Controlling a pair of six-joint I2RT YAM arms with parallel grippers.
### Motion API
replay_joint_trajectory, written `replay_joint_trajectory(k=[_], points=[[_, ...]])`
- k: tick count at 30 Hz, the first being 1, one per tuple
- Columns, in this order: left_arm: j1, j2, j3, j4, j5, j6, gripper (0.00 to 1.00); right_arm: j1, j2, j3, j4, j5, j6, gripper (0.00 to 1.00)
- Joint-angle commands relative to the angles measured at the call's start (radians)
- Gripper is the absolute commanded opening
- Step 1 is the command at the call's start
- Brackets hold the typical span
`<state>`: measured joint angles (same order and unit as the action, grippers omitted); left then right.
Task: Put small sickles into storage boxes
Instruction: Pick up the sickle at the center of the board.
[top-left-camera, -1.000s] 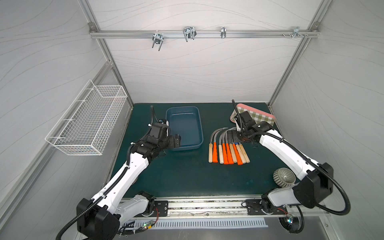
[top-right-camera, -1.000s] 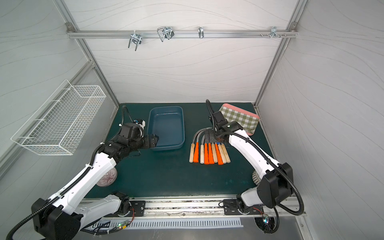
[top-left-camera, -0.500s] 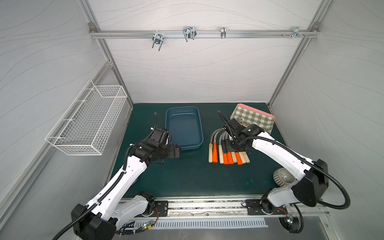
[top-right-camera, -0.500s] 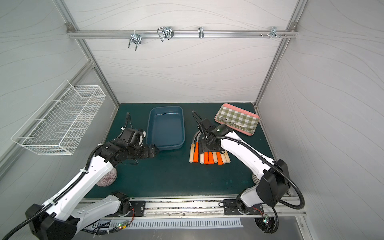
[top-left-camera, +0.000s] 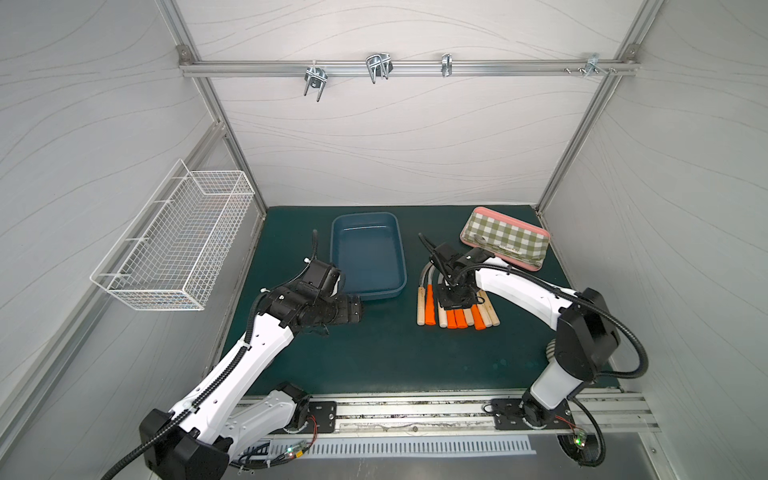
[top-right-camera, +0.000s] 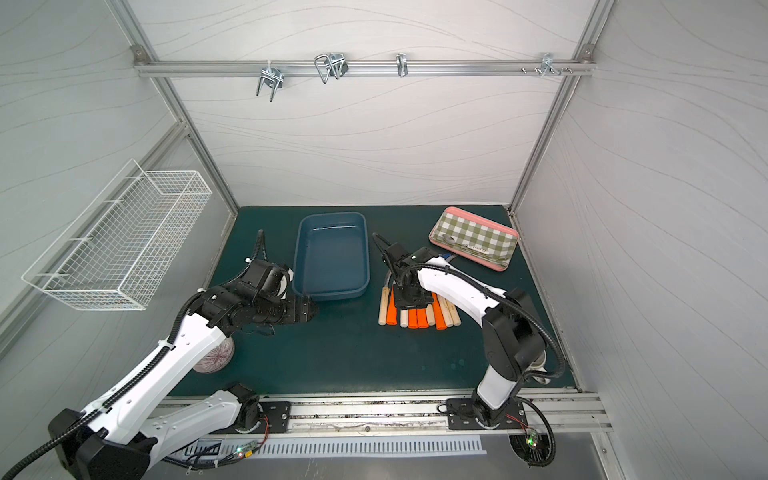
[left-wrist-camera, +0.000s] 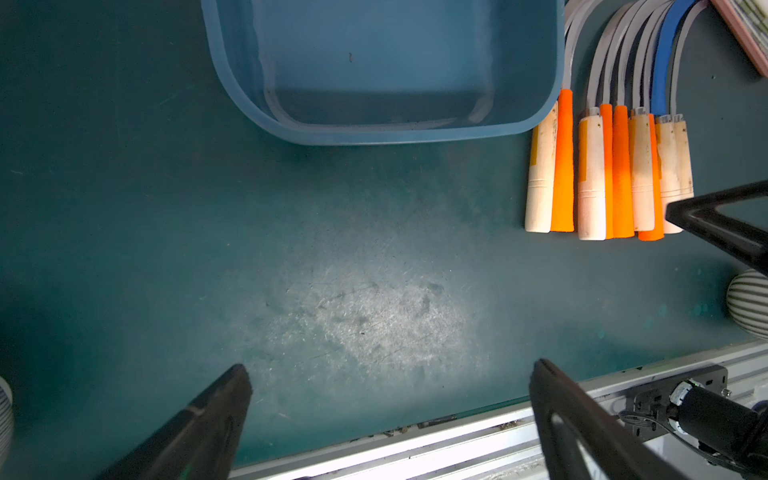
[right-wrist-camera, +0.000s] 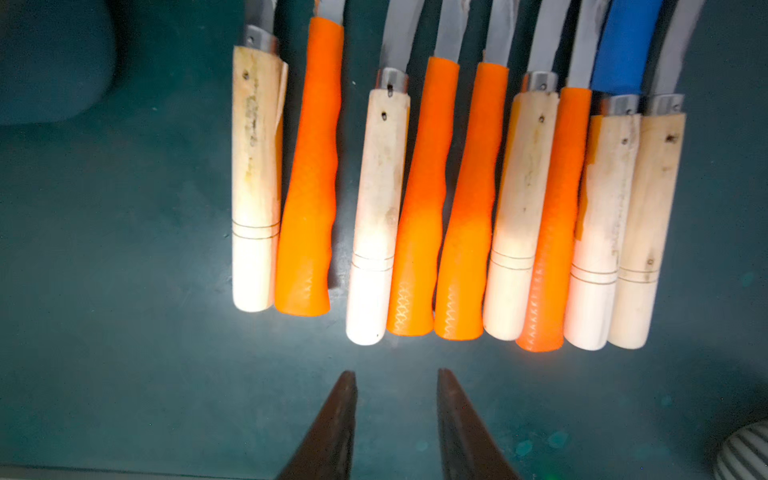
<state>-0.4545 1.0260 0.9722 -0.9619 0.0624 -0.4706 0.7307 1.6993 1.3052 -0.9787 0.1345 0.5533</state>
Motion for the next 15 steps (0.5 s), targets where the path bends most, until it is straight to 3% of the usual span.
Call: replay_joint_trajectory(k=[1,15], points=[[-0.007,0.013,0.026,-0.009,0.012,0.025,0.99,0.001,0.041,0.028,0.026,-0.031,0.01,0.34],[-0.007,0.043,0.06,0.005,0.035,0.039,0.99,-0.056,0.151,0.024,0.123,-0.073,-0.003,0.31]])
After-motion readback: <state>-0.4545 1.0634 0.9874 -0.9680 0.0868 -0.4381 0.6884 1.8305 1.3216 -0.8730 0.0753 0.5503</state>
